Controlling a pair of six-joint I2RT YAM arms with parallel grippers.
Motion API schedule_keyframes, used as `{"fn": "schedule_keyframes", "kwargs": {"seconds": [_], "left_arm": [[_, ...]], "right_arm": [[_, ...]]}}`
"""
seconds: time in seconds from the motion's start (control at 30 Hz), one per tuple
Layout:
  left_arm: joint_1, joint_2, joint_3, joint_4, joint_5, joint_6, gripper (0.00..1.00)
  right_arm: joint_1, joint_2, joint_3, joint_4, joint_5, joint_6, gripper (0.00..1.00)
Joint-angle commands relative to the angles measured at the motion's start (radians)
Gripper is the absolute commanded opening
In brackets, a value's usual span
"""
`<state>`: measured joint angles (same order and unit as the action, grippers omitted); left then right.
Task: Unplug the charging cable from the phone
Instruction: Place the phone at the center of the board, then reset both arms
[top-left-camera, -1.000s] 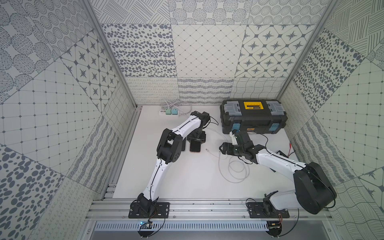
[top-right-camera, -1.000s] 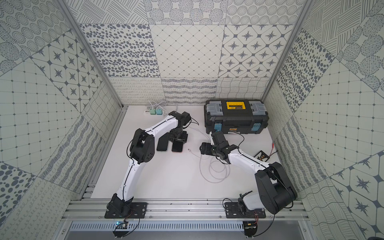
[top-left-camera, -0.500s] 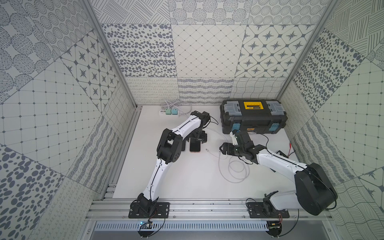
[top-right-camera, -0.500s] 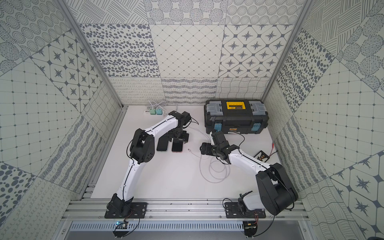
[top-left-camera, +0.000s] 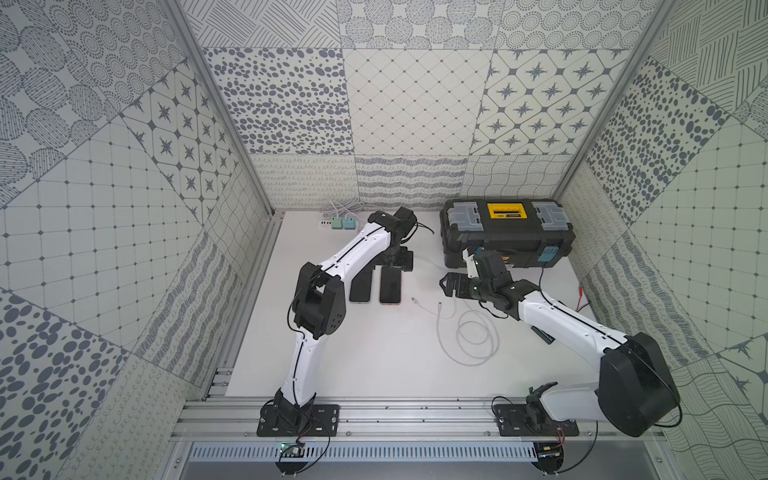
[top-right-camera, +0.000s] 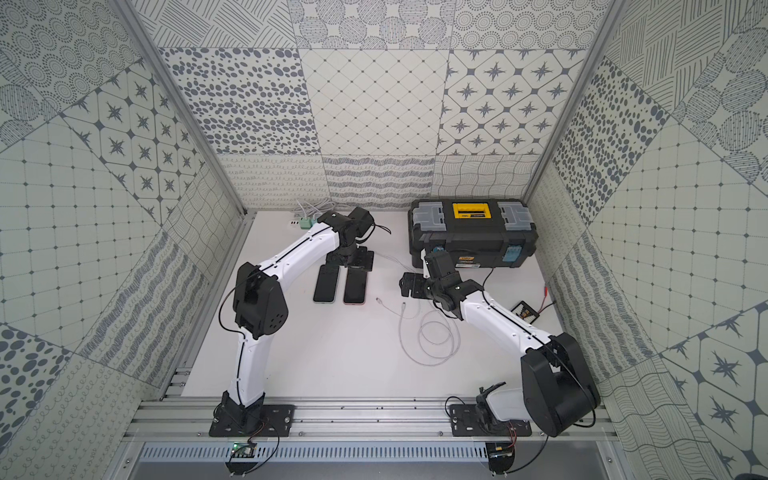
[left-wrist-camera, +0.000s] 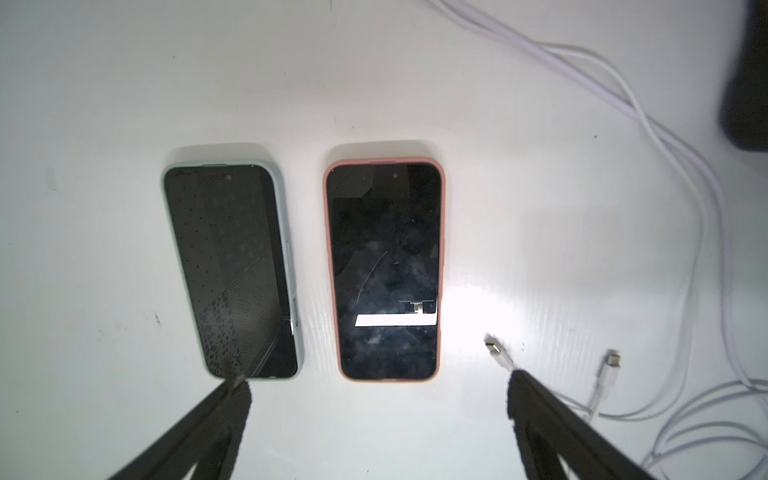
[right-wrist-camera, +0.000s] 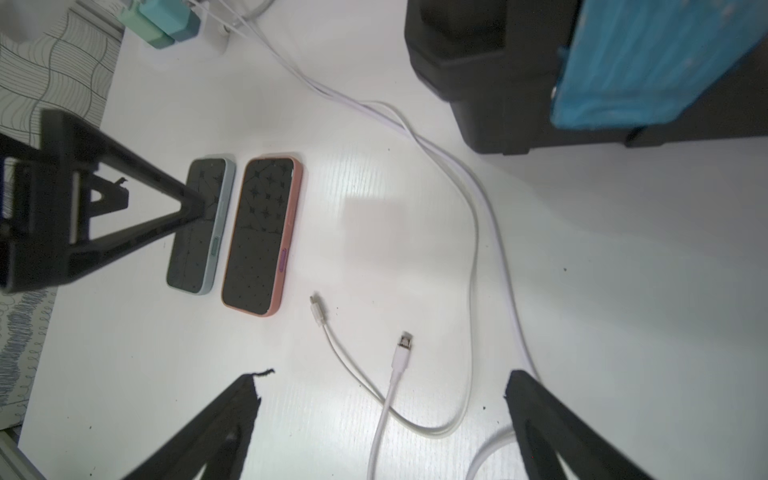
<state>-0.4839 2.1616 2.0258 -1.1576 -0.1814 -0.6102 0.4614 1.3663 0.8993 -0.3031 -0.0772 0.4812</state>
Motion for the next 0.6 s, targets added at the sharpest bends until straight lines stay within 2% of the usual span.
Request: {"fn": "schedule_keyframes", "kwargs": {"seconds": [0.0,0.2,0.4,0.5,0.57], "left_arm": [[0.016,-0.168,-0.128,0.136,-0.056,0.034,0.99],[0.024,-0.436,-0.443,0.391,-0.151,0.124,0.99],[0.110,-0.678,-0.798,0.674,-0.116,0.240,0.99],[0.152,-0.752,-0.911,0.750,-0.236,0.280,0.99],[0.201,-0.771,-0.933,0.718,-0.322,0.227,0.99]], "right_arm": [[-0.016,0.025,0.068,-0.003,0.064,-0.040,0.97],[-0.039,0.039,0.146,-0.027,0.280,-0.100,0.97],[-0.077,0.057,0.158,-0.034,0.523,-0.167,0.97],[-0.124,0.054,0.142,-0.034,0.584,-0.154,0.97],[-0.160,0.059,0.127,-0.034,0.589,-0.151,0.97]]}}
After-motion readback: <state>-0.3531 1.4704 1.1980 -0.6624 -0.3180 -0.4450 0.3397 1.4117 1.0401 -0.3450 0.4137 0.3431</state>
